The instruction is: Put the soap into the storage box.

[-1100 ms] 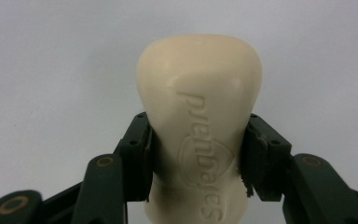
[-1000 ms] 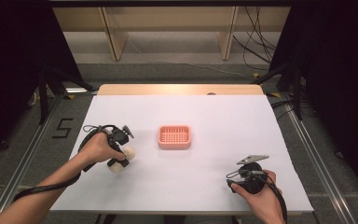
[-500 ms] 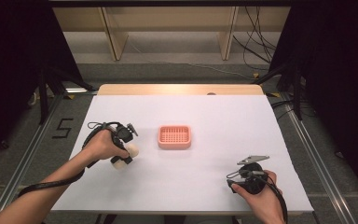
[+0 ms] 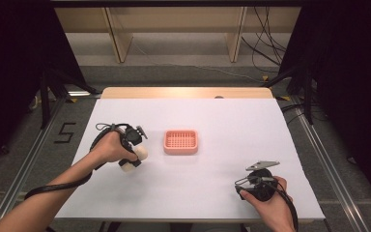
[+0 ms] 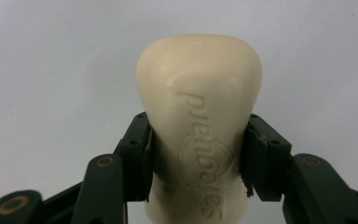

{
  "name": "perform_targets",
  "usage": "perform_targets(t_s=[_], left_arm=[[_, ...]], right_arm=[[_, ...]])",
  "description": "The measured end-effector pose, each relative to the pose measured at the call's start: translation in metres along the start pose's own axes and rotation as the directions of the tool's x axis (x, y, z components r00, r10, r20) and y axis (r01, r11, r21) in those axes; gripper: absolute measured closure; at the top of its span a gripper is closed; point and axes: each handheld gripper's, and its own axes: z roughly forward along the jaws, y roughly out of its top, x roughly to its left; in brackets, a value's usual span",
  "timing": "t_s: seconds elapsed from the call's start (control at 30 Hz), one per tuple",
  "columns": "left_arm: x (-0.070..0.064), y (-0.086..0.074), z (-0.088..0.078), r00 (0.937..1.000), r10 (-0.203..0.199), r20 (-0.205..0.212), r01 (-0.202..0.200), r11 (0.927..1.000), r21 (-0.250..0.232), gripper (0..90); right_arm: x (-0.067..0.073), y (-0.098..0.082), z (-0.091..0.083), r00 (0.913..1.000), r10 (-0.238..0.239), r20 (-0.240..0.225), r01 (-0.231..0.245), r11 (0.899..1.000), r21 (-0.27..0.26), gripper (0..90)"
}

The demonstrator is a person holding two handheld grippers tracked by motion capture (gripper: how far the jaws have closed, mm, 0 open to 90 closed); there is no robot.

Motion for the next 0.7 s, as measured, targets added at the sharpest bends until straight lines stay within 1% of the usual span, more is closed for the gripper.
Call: perform_targets(t_s=[0.1,0.13,0.2,0.23,0.43,0.53,0.7], left_arm=[[0.000,0.002,0.000,1.0000,0.002,-0.003,-0.002,1.0000,-0.007,49.4],[0.001,0.003,-0.001,0.9999,0.015,-0.005,-0.015,0.9999,-0.002,49.4],[0.000,0.005,-0.001,0.9998,0.017,-0.005,-0.017,0.9999,-0.001,49.4],[0.000,0.006,-0.001,0.9998,0.020,-0.006,-0.020,0.9998,-0.003,49.4],[0.000,0.010,-0.001,0.9993,0.037,-0.008,-0.037,0.9992,-0.014,49.4],[0.000,0.013,-0.001,0.9987,0.049,-0.017,-0.049,0.9986,-0.020,49.4],[-0.001,0.017,-0.002,0.9982,0.055,-0.023,-0.055,0.9983,-0.021,49.4]], right_arm=[[0.000,0.000,0.000,1.0000,0.000,0.001,0.000,1.000,0.000,36.5],[0.000,0.000,0.001,0.9999,-0.008,-0.007,0.008,1.000,0.001,36.5],[-0.001,-0.001,0.001,0.9998,-0.016,-0.008,0.016,1.000,-0.002,36.5],[0.001,-0.001,0.000,0.9999,0.005,-0.011,-0.005,1.000,0.013,36.5],[0.001,-0.001,0.001,0.9999,0.001,-0.011,-0.001,1.000,0.014,36.4],[0.001,-0.001,0.000,0.9999,-0.001,-0.010,0.001,1.000,0.013,36.4],[0.001,-0.002,0.000,0.9999,-0.005,-0.012,0.005,1.000,0.013,36.4]])
